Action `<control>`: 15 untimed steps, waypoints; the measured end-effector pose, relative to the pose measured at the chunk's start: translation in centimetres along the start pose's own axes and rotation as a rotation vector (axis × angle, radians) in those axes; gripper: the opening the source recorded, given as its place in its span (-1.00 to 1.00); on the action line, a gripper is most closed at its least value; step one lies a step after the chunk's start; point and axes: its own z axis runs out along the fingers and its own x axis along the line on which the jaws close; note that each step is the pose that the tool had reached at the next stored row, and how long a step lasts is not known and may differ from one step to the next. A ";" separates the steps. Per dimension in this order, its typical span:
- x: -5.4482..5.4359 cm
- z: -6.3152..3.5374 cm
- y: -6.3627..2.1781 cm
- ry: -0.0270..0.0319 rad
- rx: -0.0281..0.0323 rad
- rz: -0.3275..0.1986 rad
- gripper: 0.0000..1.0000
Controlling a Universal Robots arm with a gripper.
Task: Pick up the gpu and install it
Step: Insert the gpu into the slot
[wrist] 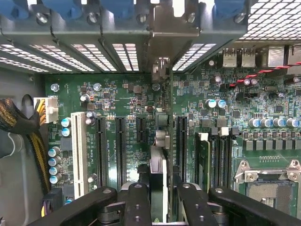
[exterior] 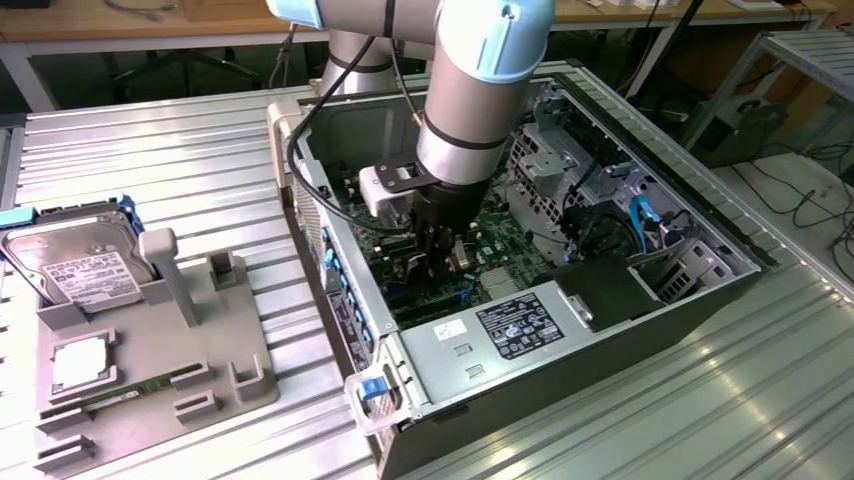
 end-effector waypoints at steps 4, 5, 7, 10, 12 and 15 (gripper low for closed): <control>0.0 0.08 0.00 -0.0018 0.0007 0.000 -0.44; 0.0 0.05 0.00 -0.0012 0.0006 0.000 -0.44; 0.0 -0.01 0.00 -0.0005 0.0004 0.000 -0.31; 0.0 -0.99 0.00 -0.0003 0.0028 0.000 -0.31; -0.1 -2.02 0.02 -0.0004 0.0042 0.000 -0.31; -0.1 -3.45 0.03 -0.0005 0.0054 0.000 -0.31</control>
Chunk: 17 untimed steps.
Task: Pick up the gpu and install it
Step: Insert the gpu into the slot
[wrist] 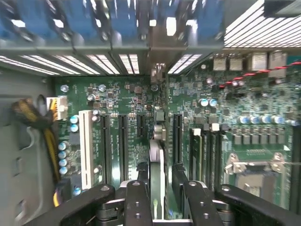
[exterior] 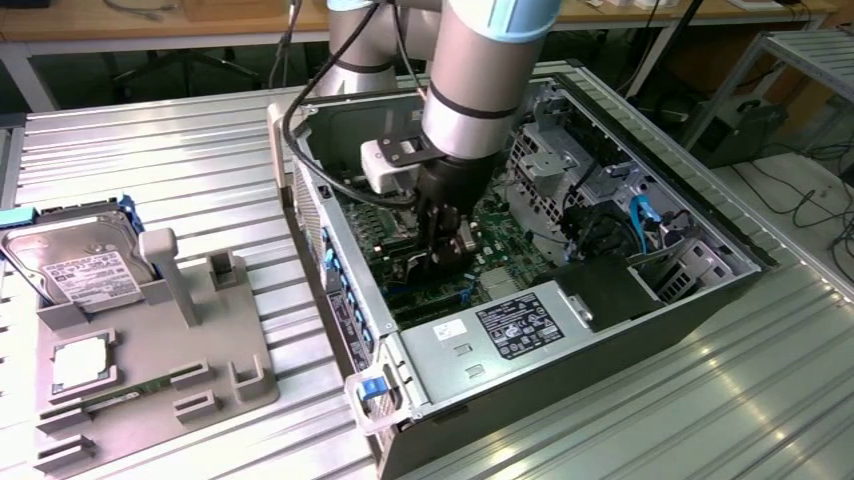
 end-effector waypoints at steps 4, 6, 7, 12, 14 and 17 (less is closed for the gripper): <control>-0.1 -1.87 0.00 0.0002 0.0012 0.000 -0.31; -0.1 -2.76 0.01 0.0019 0.0014 0.000 -0.31; -0.1 -2.75 0.01 0.0016 0.0016 0.000 -0.31; -0.1 -2.76 0.01 0.0018 0.0015 0.000 -0.33; -0.1 -2.76 0.01 0.0018 0.0015 0.000 -0.47; -0.1 -2.76 0.01 0.0018 0.0015 0.000 -0.72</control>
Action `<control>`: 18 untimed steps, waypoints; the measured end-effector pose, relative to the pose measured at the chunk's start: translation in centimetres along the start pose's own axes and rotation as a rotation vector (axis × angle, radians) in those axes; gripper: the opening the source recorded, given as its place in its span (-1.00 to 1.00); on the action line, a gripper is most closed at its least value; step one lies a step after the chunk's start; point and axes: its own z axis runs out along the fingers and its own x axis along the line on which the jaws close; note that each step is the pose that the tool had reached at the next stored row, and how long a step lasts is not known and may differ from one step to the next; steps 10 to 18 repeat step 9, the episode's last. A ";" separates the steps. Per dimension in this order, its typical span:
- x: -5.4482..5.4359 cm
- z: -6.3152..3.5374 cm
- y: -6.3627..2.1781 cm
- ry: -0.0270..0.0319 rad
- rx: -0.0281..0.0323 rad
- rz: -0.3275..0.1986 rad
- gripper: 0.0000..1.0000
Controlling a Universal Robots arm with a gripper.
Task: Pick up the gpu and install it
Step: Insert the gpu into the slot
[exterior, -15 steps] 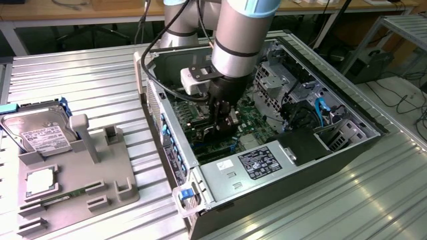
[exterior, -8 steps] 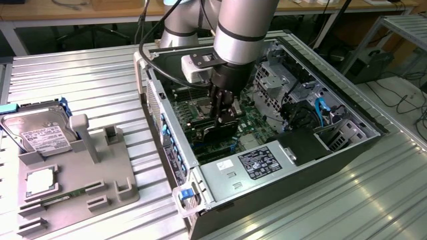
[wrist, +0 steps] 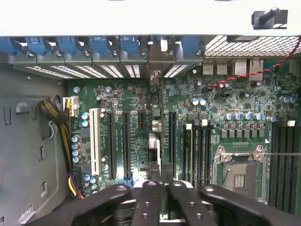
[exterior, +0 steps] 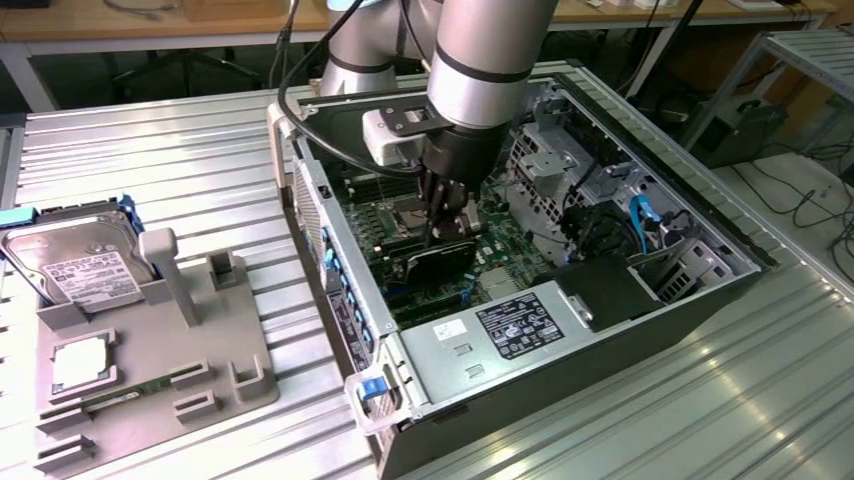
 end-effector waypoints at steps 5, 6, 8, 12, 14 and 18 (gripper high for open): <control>0.0 0.00 0.00 0.0000 0.0000 0.000 -0.79; 0.0 0.00 0.00 0.0000 0.0000 0.000 -0.79; 0.0 0.00 0.00 0.0000 0.0000 0.000 -0.79; 0.0 0.00 0.00 0.0000 0.0000 0.000 -0.79; 0.0 0.00 0.00 0.0000 0.0000 0.000 -0.79; 0.0 0.00 0.00 0.0000 0.0000 0.000 -0.79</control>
